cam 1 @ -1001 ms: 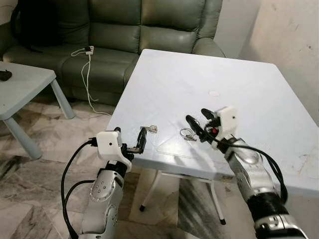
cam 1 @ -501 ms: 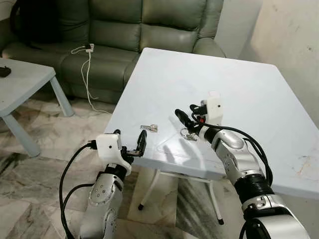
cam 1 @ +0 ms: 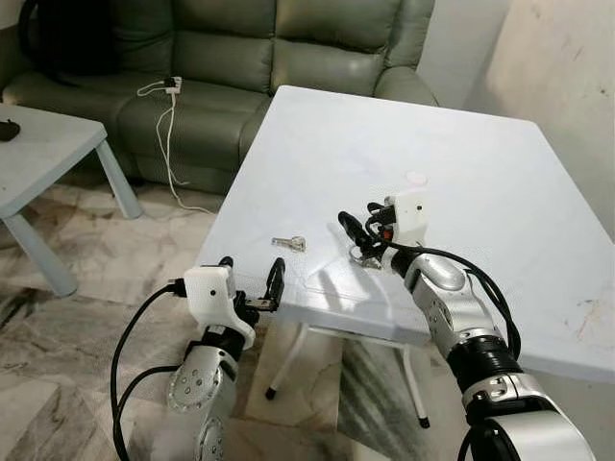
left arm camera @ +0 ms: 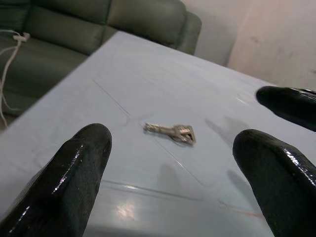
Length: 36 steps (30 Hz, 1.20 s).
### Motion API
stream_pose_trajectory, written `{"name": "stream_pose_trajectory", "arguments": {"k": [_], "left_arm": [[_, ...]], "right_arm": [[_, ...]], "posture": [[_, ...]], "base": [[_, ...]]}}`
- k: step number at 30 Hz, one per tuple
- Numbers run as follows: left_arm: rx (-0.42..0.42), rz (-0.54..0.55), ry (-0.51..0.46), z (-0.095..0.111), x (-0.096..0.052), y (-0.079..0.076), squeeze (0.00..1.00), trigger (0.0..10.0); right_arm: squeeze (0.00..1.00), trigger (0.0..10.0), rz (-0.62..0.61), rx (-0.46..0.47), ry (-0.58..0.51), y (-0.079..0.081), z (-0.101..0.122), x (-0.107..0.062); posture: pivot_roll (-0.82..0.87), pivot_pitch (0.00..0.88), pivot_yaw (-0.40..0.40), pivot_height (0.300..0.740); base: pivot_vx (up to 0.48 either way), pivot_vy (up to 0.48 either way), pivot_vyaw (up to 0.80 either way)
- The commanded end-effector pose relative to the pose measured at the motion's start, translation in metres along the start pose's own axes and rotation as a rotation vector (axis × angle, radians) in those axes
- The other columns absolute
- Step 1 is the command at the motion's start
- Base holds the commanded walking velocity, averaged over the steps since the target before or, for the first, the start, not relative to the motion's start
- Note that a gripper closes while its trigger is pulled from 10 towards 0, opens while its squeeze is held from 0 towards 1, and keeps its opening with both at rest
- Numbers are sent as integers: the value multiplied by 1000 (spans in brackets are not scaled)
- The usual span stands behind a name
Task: Hang keys on a hook
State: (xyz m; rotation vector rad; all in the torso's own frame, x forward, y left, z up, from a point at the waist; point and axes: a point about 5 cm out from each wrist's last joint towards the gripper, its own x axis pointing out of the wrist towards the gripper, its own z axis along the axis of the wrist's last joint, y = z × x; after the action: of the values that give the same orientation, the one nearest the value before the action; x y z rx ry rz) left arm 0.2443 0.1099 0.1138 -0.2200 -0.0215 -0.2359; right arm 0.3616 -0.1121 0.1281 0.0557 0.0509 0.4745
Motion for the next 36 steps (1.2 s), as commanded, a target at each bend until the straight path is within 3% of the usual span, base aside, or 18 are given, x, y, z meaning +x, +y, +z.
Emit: {"name": "stream_pose_trajectory", "arguments": {"k": [1,12,23,31,34,35,36], "left_arm": [[8,-28,8,1,-1,-6,0,10000],[-3,-38,46,1,-15,-13,0,10000],[0,-32,76,3,-21,-11,0,10000],[0,-28,80,4,-20,-11,0,10000],[-1,-20,79,4,-20,-11,0,10000],[0,-19,79,4,-20,-11,0,10000],[-1,-18,80,4,-20,-11,0,10000]], "right_arm": [[0,10000,-17,-12,-12,-6,7,0],[0,10000,-20,-14,-8,-8,6,-5],[0,10000,143,-150,50,-8,2,-20],[0,10000,228,-241,80,-6,12,-28],[0,10000,248,-273,42,-7,19,-32],[0,9059,252,-266,55,-7,19,-32],[0,9059,259,-252,63,-7,19,-32]], "posture": [[109,125,-125,740],[106,207,-118,740],[94,251,-108,740],[87,254,-115,740],[88,251,-118,740],[89,251,-119,740],[89,251,-120,740]], "base": [[0,0,0],[0,0,0],[0,0,0],[0,0,0],[0,0,0],[0,0,0],[0,0,0]]}}
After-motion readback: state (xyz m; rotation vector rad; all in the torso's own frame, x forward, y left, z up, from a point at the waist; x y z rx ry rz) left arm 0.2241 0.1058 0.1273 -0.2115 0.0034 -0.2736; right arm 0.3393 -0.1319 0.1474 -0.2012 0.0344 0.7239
